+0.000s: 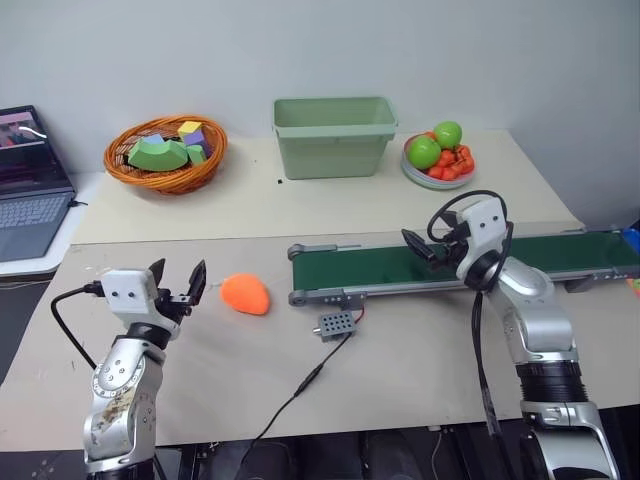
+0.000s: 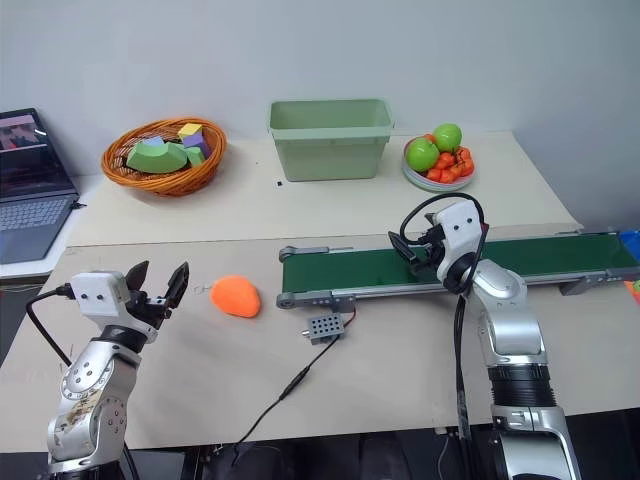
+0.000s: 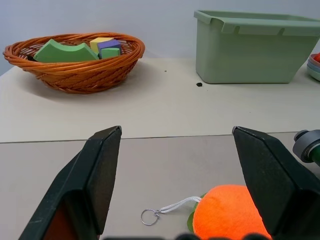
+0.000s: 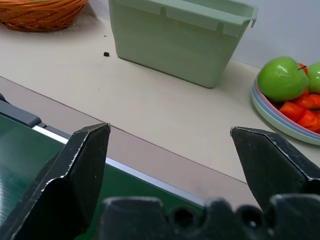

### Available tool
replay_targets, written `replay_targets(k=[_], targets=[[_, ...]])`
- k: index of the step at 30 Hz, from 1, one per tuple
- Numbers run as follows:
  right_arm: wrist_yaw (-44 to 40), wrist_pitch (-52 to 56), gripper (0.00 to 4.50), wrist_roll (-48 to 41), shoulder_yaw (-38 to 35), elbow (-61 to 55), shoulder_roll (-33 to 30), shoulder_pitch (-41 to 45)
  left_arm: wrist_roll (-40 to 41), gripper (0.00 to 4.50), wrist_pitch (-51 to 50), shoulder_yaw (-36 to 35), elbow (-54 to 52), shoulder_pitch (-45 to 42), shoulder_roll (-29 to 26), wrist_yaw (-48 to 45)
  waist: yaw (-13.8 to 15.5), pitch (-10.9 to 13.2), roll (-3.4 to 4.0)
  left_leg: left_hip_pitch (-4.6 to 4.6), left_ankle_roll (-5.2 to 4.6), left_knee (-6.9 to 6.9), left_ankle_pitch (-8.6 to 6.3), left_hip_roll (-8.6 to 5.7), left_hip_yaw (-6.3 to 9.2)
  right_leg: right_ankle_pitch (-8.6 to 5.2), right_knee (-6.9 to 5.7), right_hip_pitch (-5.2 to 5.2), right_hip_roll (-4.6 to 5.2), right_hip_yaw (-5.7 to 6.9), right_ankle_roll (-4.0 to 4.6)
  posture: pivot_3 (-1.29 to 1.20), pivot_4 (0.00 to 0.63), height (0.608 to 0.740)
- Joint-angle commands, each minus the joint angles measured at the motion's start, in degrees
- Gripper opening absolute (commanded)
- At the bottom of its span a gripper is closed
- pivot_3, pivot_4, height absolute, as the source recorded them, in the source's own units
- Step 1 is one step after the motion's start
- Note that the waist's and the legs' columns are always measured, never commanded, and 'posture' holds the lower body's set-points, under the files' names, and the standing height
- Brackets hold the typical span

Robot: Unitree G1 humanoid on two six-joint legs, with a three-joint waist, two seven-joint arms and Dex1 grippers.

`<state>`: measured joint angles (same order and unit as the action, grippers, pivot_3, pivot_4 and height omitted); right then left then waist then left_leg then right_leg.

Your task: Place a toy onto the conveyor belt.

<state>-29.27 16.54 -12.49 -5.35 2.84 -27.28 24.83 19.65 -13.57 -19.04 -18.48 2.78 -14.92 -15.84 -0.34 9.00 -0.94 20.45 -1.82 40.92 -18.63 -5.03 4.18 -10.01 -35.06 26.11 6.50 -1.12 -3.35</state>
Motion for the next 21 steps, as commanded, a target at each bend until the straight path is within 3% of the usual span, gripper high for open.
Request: replay_targets(k=[1,5,10,21], targets=[[-3.7,-1.2,4.50,-0.6,2.2,-4.3,-0.6,0.9,0.7,3.77,0.3,0.3,-0.6,-0.9,-0.6,-0.5,0.0,0.0,0.00,0.00,0.00,0.00,0.00,0.00,0.00,0.00,0.00,0.00,0.00,0.00,0.00,0.00,0.150,0.728],[-19.1,-1.6,4.50,-2.7,12.2,-14.0,-4.5,0.4,0.2,3.77,-0.7,2.0,0.3,-1.9,-0.6,-0.5,-0.5,0.0,0.00,0.00,0.00,-0.02,0.00,0.04,-0.01,0.00,0.00,0.02,-0.04,0.00,0.00,0.00,0.150,0.728],[-31.2,0.0,4.50,-5.9,16.6,-21.0,-10.1,-0.3,1.0,3.77,-1.1,2.6,0.8,-2.5,-0.7,-1.2,-0.2,0.0,-0.01,0.00,-0.04,0.02,-0.03,0.01,0.01,0.00,0.07,-0.04,0.00,0.03,-0.01,0.00,0.150,0.728],[-33.3,0.7,4.50,-5.6,16.1,-22.1,-11.5,0.1,3.6,3.77,-2.8,1.6,1.8,-2.4,1.4,0.4,0.3,0.0,-0.01,-0.01,-0.03,0.01,-0.02,0.02,0.02,0.00,0.06,-0.03,0.01,0.05,0.00,0.00,0.150,0.728]])
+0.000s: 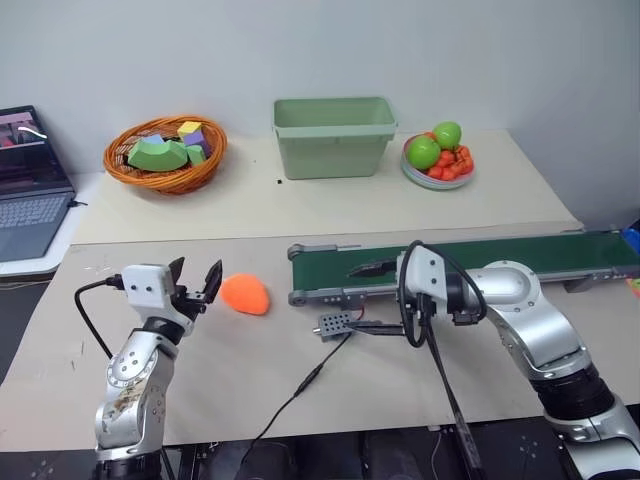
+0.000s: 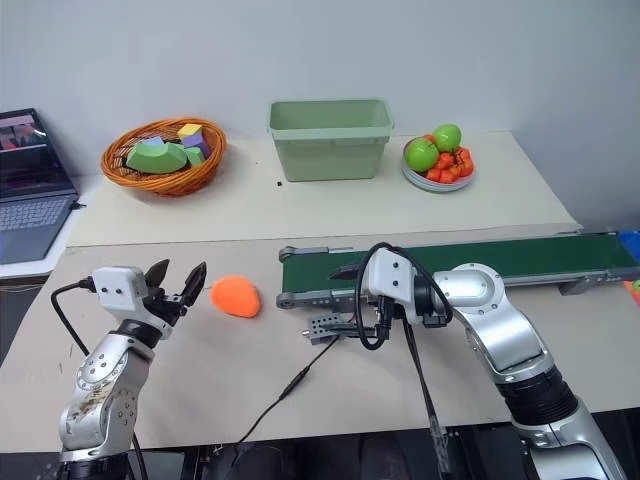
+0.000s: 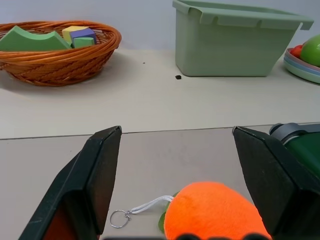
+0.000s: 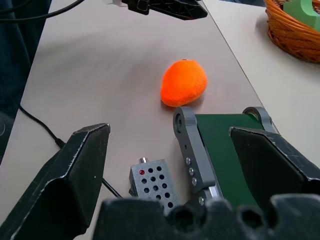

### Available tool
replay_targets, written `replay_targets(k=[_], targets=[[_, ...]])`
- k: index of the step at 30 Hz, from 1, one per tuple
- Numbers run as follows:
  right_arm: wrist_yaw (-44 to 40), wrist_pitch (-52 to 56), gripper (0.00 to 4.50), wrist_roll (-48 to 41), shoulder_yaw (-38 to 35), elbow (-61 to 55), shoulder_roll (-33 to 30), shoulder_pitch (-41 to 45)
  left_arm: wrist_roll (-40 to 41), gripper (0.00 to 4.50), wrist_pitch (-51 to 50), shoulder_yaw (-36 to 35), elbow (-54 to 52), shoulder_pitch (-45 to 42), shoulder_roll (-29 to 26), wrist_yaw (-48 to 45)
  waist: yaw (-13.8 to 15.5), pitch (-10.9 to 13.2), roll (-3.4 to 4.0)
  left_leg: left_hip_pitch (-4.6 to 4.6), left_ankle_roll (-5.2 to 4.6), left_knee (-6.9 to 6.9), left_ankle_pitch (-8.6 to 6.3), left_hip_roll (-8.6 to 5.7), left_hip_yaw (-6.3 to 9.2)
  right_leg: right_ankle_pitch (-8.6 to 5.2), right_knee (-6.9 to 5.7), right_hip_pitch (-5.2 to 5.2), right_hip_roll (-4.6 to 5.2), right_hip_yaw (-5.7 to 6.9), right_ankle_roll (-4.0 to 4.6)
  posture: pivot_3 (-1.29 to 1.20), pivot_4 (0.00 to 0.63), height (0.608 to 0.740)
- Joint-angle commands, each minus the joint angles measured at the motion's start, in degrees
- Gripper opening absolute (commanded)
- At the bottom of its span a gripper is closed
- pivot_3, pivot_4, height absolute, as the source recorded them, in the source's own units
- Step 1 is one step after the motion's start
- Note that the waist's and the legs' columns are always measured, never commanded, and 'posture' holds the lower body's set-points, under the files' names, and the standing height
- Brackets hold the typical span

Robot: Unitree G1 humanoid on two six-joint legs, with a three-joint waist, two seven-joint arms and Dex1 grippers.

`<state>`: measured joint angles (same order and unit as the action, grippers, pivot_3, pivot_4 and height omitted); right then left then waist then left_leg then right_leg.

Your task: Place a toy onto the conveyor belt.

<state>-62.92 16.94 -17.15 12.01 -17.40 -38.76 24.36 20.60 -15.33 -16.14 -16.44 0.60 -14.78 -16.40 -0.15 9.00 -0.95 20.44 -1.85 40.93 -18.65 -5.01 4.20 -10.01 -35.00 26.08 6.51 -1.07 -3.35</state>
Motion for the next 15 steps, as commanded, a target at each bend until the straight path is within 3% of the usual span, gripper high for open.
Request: replay_targets(k=[1,5,10,15], targets=[[0.5,0.4,4.50,-0.8,-1.3,-1.8,0.0,0.6,3.8,3.77,-1.8,-1.7,-0.1,-0.3,1.8,1.2,0.2,0.0,0.00,0.00,0.00,0.00,0.00,-0.01,0.00,0.00,0.00,0.00,0.01,0.00,0.00,0.00,0.150,0.728],[0.9,0.5,4.50,-0.6,-1.6,-1.5,-0.2,0.3,11.2,3.77,-8.9,-3.4,1.6,-0.8,4.2,2.4,0.3,0.0,0.00,0.00,0.00,0.00,0.00,0.00,0.00,0.00,0.00,0.01,0.01,0.00,0.00,0.00,0.150,0.728],[1.4,0.8,4.50,-0.8,-2.3,-1.3,-0.5,-0.2,24.8,3.77,-16.3,-8.4,6.3,-3.2,11.0,6.9,0.4,0.0,-0.01,0.00,0.00,0.04,0.00,-0.01,0.01,0.00,-0.02,-0.01,0.01,0.01,0.00,0.00,0.150,0.728],[1.9,1.7,4.50,-1.3,-3.3,-2.1,-0.9,-1.1,31.0,3.77,-18.4,-10.9,10.4,-6.1,14.2,9.5,0.8,0.0,-0.03,0.01,0.00,0.03,0.00,-0.02,0.01,0.00,-0.01,0.00,0.01,0.01,0.00,0.00,0.150,0.728]])
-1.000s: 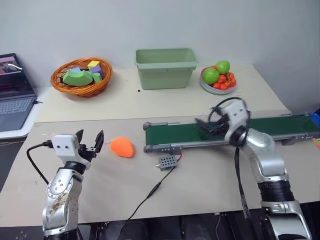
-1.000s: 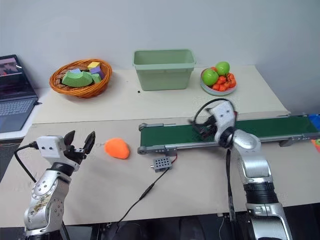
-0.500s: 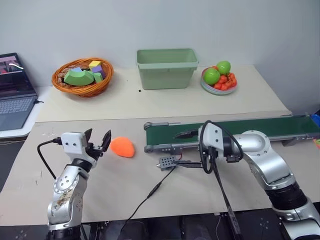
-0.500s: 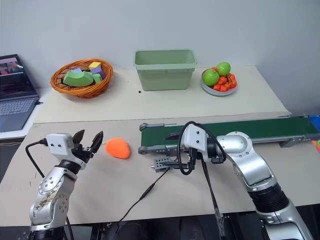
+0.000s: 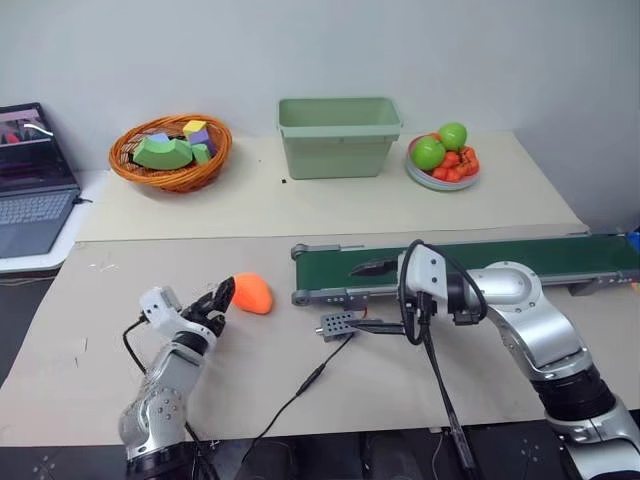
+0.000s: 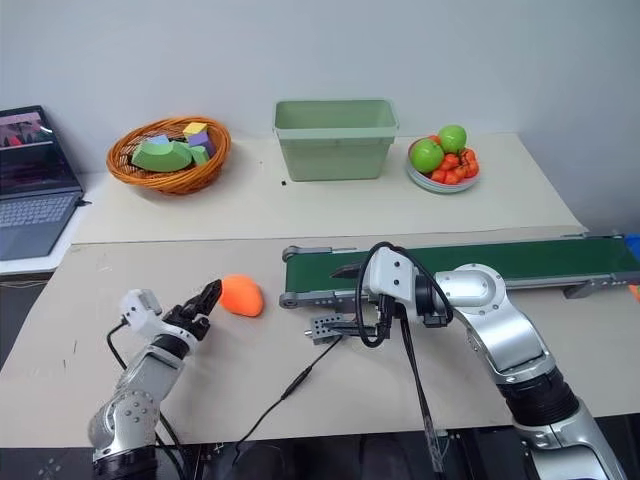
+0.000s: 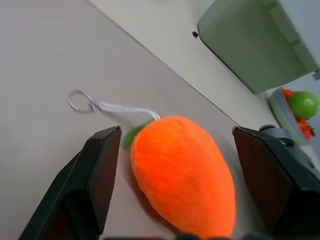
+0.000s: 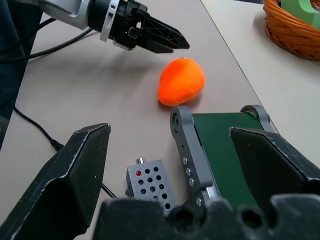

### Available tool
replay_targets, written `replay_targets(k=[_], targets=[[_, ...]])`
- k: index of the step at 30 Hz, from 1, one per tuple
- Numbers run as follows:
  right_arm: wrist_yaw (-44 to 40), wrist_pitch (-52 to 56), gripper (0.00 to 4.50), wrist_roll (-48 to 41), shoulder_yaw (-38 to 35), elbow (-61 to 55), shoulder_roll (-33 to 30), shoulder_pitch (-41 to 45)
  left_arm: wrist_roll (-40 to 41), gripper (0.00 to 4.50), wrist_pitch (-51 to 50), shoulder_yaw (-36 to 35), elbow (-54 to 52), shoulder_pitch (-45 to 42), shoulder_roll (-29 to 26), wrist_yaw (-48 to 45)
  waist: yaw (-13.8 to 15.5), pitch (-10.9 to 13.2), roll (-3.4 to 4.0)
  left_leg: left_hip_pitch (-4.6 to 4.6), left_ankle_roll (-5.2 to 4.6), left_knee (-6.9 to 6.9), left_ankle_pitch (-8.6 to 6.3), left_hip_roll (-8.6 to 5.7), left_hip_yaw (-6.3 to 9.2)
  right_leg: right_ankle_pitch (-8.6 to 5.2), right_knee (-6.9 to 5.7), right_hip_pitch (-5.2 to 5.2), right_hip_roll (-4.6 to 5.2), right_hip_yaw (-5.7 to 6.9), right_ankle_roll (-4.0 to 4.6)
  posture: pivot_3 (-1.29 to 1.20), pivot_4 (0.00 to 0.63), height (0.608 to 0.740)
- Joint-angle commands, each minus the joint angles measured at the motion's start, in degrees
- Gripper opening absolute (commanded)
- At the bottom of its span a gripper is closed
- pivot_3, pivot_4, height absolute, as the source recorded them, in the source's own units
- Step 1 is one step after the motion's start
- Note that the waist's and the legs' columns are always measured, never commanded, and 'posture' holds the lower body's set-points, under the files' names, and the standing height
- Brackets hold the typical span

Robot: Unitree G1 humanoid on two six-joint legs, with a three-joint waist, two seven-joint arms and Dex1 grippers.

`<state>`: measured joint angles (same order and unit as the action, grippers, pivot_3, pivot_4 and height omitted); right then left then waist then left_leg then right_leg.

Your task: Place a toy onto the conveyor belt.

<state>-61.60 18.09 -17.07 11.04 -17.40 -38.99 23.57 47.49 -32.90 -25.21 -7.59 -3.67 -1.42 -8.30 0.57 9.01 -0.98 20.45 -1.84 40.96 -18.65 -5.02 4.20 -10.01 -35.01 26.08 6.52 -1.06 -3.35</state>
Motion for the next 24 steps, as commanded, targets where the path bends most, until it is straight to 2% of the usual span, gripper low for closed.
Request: replay_targets(k=[1,11,24], targets=[[0.7,0.8,4.50,-1.5,-2.5,-2.3,-0.7,-0.5,4.3,3.77,-1.2,-1.8,2.4,-2.3,0.7,1.5,0.0,0.0,0.00,0.00,0.00,0.00,0.00,0.00,0.00,0.00,0.00,0.00,0.00,0.00,0.00,0.00,0.150,0.728],[1.4,2.0,4.50,-1.7,-3.8,-3.7,-0.8,-1.0,5.0,3.77,-6.2,0.8,7.0,-3.7,0.2,2.4,0.0,0.0,0.00,-0.01,0.00,0.00,0.00,-0.01,-0.01,0.00,0.01,-0.02,0.00,-0.02,0.00,0.00,0.150,0.728],[2.1,2.2,4.50,-1.2,-3.9,-3.1,-0.3,-0.8,8.1,3.77,-6.5,-0.5,7.2,-3.7,1.4,2.7,0.0,0.0,0.00,-0.02,0.00,0.00,0.00,-0.02,-0.01,0.00,0.00,-0.03,0.01,-0.03,0.00,0.00,0.150,0.728]])
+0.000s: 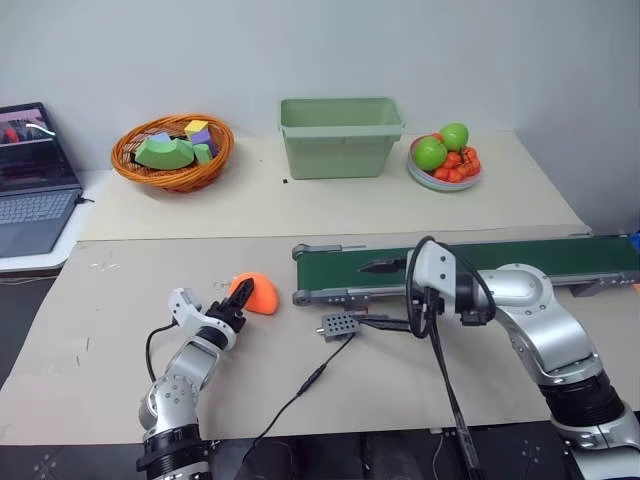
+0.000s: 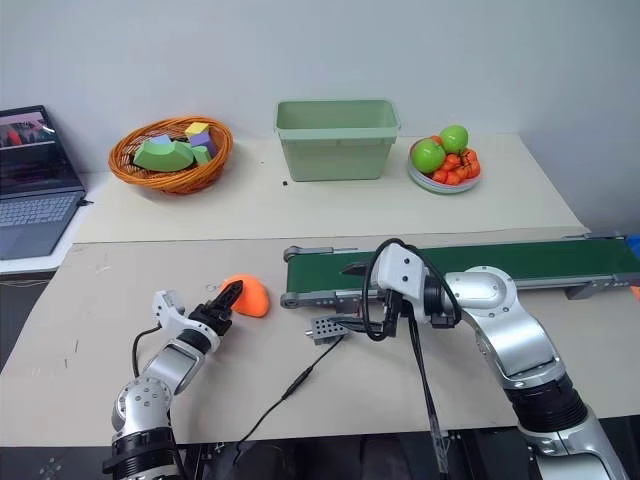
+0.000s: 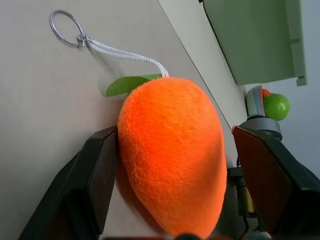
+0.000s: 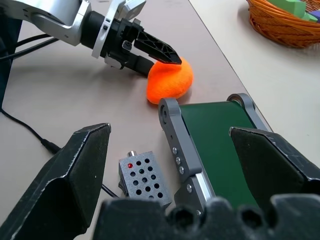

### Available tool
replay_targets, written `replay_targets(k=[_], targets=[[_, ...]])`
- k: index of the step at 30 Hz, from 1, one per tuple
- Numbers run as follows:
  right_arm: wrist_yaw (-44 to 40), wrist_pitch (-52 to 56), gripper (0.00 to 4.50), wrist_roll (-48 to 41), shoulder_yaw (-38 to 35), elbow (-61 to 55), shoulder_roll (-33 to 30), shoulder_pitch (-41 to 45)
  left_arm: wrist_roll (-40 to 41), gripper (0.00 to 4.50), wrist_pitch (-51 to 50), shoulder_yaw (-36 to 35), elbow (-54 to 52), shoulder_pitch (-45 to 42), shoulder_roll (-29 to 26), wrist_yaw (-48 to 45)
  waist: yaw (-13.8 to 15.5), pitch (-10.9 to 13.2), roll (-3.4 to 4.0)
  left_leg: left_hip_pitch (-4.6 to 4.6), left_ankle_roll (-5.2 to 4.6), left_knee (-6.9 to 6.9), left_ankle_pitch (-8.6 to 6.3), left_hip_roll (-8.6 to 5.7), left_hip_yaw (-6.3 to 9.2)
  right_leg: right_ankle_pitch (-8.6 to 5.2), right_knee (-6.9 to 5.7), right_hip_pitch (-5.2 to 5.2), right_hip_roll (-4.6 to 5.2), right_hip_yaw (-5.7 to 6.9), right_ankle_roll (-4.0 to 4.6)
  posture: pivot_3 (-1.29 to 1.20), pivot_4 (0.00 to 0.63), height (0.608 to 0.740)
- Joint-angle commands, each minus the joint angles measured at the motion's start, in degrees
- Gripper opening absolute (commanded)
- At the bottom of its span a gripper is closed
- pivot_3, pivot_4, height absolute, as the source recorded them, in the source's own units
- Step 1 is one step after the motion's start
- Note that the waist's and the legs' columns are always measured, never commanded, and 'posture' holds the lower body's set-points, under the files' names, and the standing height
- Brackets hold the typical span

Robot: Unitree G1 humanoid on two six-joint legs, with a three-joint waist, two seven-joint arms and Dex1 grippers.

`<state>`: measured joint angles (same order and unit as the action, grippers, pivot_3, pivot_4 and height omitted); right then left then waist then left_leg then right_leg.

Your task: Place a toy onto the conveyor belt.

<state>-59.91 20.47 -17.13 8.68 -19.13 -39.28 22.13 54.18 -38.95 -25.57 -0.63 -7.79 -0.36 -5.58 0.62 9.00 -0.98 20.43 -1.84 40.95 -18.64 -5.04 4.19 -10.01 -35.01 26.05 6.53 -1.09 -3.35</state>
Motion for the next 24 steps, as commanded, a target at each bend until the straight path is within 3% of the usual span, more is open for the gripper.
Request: replay_targets(k=[1,2,3,12,19,22,24], targets=[[0.4,-0.2,4.50,-1.1,-1.5,-1.4,0.0,0.6,1.5,3.77,-0.5,-0.1,0.2,0.4,0.3,0.0,0.0,0.0,0.00,0.00,0.00,0.00,0.00,0.00,0.00,0.00,0.00,0.00,0.00,0.00,0.00,0.00,0.150,0.728],[0.5,-0.3,4.50,-1.1,-1.5,-1.3,0.0,0.6,2.0,3.77,-0.5,-0.4,0.1,0.4,0.5,0.1,0.0,0.0,0.00,0.00,0.00,0.00,0.00,0.00,0.00,0.00,0.00,0.00,0.00,0.00,0.00,0.00,0.150,0.728],[0.5,-0.3,4.50,-1.1,-1.5,-1.3,0.0,0.6,2.3,3.24,-0.4,-0.6,0.0,0.4,0.6,0.1,0.0,0.0,0.00,0.00,0.00,0.00,0.00,0.00,0.00,0.00,0.00,0.00,0.00,0.00,0.00,0.00,0.150,0.728],[0.7,-0.5,4.50,-1.0,-1.6,-1.1,-0.1,0.1,2.5,0.20,-0.4,-0.1,-1.2,0.9,0.1,-0.1,0.0,0.0,0.00,0.01,0.00,0.00,0.00,0.00,0.00,0.00,0.00,0.00,-0.01,0.00,0.00,0.00,0.150,0.728],[0.8,-0.8,4.50,-0.5,-1.1,0.1,0.1,0.2,-12.3,0.20,10.7,6.4,-9.8,1.1,-3.2,-0.2,0.0,0.0,-0.02,0.02,0.01,0.00,0.00,0.00,0.00,0.00,0.01,0.01,0.00,0.00,0.00,0.00,0.150,0.728],[0.6,-1.0,4.50,-0.3,-1.0,0.6,0.2,0.2,-27.6,0.20,19.8,12.4,-14.9,0.2,-8.8,0.5,0.0,0.0,-0.01,0.02,0.03,-0.01,0.01,0.01,-0.01,0.01,0.02,0.01,-0.01,-0.01,0.01,0.00,0.150,0.728],[0.6,-1.1,4.50,-0.2,-0.8,1.1,0.3,0.1,-43.4,0.20,27.0,19.3,-18.0,-1.7,-16.9,0.3,0.0,0.0,-0.01,0.02,0.03,-0.04,0.01,0.01,-0.01,0.01,0.02,0.01,-0.01,-0.01,0.02,0.00,0.150,0.728]])
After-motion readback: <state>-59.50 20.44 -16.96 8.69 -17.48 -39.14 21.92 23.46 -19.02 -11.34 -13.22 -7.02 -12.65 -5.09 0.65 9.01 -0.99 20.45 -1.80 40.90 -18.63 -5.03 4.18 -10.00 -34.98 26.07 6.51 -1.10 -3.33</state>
